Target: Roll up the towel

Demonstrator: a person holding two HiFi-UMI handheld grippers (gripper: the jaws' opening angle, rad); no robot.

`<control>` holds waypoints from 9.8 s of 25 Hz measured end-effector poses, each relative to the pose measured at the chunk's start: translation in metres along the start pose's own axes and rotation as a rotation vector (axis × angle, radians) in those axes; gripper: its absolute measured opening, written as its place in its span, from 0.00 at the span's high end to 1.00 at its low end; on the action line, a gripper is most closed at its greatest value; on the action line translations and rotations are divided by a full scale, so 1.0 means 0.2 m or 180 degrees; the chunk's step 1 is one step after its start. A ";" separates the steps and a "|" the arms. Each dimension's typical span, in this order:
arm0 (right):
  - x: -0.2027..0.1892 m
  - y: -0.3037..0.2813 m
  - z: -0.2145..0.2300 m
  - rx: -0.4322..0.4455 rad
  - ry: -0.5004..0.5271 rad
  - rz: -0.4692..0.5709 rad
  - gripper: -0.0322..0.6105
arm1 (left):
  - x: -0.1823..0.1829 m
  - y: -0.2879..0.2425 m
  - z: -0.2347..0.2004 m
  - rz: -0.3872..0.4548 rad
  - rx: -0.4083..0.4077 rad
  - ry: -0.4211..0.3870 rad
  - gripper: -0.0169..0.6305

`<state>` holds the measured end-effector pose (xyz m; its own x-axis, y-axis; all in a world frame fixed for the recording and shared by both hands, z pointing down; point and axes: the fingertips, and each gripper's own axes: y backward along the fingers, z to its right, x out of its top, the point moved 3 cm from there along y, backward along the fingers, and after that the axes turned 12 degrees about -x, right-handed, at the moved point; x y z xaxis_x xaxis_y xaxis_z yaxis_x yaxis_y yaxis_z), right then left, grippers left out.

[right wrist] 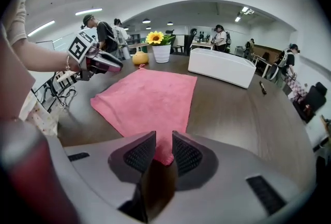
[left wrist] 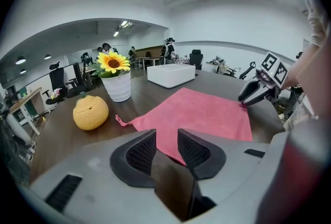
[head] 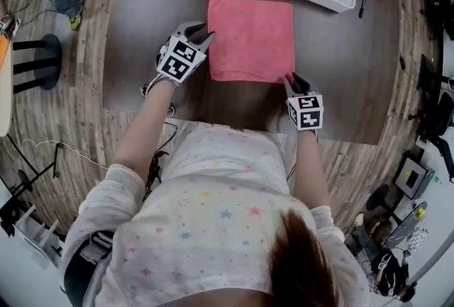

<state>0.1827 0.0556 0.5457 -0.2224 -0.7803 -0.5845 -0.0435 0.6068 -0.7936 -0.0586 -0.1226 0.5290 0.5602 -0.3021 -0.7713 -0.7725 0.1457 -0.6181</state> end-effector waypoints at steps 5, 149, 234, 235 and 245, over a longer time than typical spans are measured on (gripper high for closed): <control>0.02 -0.04 0.02 -0.0101 -0.0205 -0.0026 0.79 | 0.09 -0.16 -0.24 -0.0148 0.0139 -0.0120 0.79; 0.22 0.06 -0.76 0.1667 0.1043 0.0084 0.91 | -0.23 0.17 0.72 0.0175 -0.0233 0.0179 0.76; 0.06 0.09 -0.60 0.1989 0.0773 -0.0262 0.93 | -0.31 -0.06 0.89 -0.0912 -0.1573 -0.0408 0.93; 0.07 0.09 -0.59 0.2002 0.0696 -0.0276 0.93 | -0.29 -0.06 0.87 -0.0872 -0.1578 -0.0368 0.93; 0.12 -0.01 -0.52 0.1802 0.0435 -0.0337 0.93 | -0.21 -0.11 0.74 -0.0816 -0.1525 -0.0018 0.93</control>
<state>0.0762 0.0514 0.5513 -0.3703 -0.7829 -0.4999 0.4458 0.3223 -0.8351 -0.0215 0.0273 0.5529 0.7492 -0.2662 -0.6065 -0.6600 -0.3781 -0.6492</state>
